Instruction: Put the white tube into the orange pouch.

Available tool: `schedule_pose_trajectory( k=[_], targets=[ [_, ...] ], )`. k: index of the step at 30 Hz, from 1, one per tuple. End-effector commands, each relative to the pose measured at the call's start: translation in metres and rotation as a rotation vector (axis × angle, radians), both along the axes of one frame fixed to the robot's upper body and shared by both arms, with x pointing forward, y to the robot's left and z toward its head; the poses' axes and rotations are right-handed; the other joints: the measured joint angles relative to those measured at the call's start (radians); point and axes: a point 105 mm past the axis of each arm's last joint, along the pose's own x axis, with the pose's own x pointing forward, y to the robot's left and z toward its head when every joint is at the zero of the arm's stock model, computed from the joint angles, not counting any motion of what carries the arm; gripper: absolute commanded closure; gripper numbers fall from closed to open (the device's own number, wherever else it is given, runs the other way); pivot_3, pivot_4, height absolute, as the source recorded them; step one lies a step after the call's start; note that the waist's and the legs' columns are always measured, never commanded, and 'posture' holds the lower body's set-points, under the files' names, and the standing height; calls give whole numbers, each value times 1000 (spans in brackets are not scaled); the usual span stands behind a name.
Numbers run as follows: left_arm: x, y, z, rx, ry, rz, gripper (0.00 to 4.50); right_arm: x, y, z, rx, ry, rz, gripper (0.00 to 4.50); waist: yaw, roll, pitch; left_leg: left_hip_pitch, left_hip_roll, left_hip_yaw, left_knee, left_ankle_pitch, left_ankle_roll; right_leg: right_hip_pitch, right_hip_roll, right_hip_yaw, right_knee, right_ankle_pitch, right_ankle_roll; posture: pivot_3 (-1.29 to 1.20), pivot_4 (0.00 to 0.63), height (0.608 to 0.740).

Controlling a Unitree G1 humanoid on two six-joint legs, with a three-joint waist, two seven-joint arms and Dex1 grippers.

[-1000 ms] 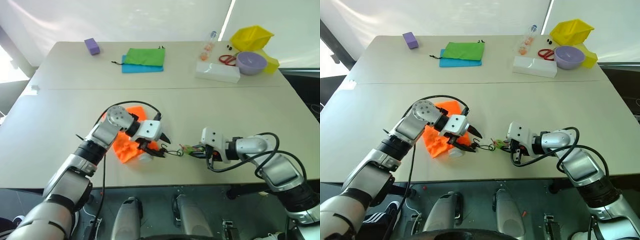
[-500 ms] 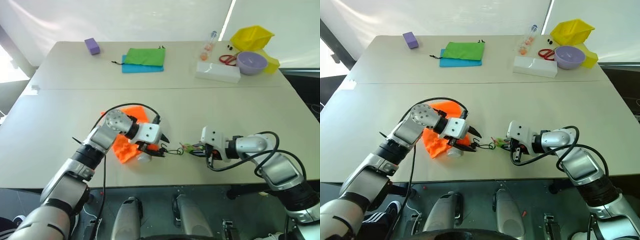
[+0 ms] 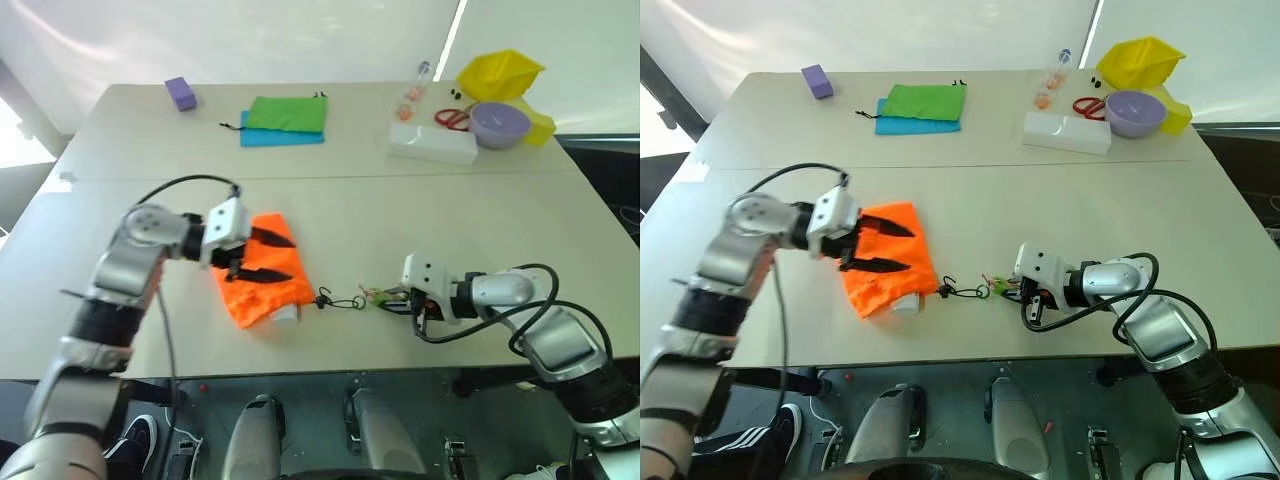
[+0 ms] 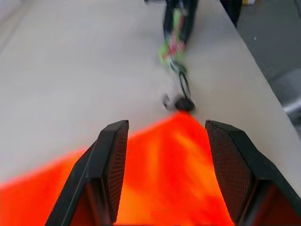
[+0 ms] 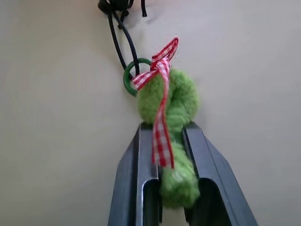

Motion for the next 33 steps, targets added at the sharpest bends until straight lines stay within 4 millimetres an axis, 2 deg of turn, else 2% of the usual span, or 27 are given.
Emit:
schedule_pose_trajectory(
  k=[1, 3, 6, 11, 17, 23, 28, 31, 33],
  targets=[
    [-14, -2, 12, -44, -112, -1, 1713, 2, -3, 5, 4, -24, 3, 4491, 6, 0, 0, 0, 0, 0, 1, 0, 0, 0, -1, 0, -1, 0, 0, 0, 150, 740],
    [-22, 0, 9, -53, -140, 9, 1713, 3, -3, 4, 2, -21, 9, 4491, 4, 0, 0, -1, -1, 0, 2, 0, 0, 1, -2, 0, -2, 0, 0, 0, 150, 740],
    [-34, 14, -5, 12, -156, 9, 1713, 4, -2, 4, 4, -17, 18, 4491, 0, 0, 0, -1, 0, 2, 2, 0, -1, 1, -4, 0, -5, 0, 0, 0, 150, 740],
    [-37, 29, -33, 118, -164, 54, 1713, 5, -2, 3, -2, -15, 28, 4491, 1, 0, 0, -1, 0, 3, 0, 0, -1, -1, -4, 0, -5, 0, 0, 0, 150, 740],
    [-18, 17, -43, 90, -383, 204, 1713, 4, -3, 3, 0, -12, 30, 4491, 2, 0, 0, -1, 0, 3, -1, 0, -1, -1, -4, 0, -5, 0, -1, 0, 150, 740],
    [-24, 6, -48, 24, -362, 271, 1713, 2, -5, 4, -2, -10, 30, 4491, 1, 0, 0, -1, 0, 4, -1, 0, -1, -1, -4, 0, -5, 0, -1, 0, 150, 740],
    [-23, 6, -50, 27, -358, 334, 1713, 2, -5, 4, -7, -8, 34, 4491, 1, 0, 0, 0, 0, 4, -1, 0, -1, -1, -4, 0, -5, 0, 0, 0, 150, 740],
    [-27, 6, -54, 27, -336, 329, 2510, 2, -6, 3, -11, -5, 36, 4500, 1, 0, 0, 0, 0, 4, -1, 0, -1, -1, -4, 0, -5, 0, 0, 0, 150, 740],
    [-29, 6, -56, 18, -315, 331, 3571, 2, -6, 3, -12, -5, 37, 4500, 1, 0, 0, 0, 0, 4, -1, 0, -1, -1, -4, 0, -5, 0, 0, 0, 150, 740]
  ],
)
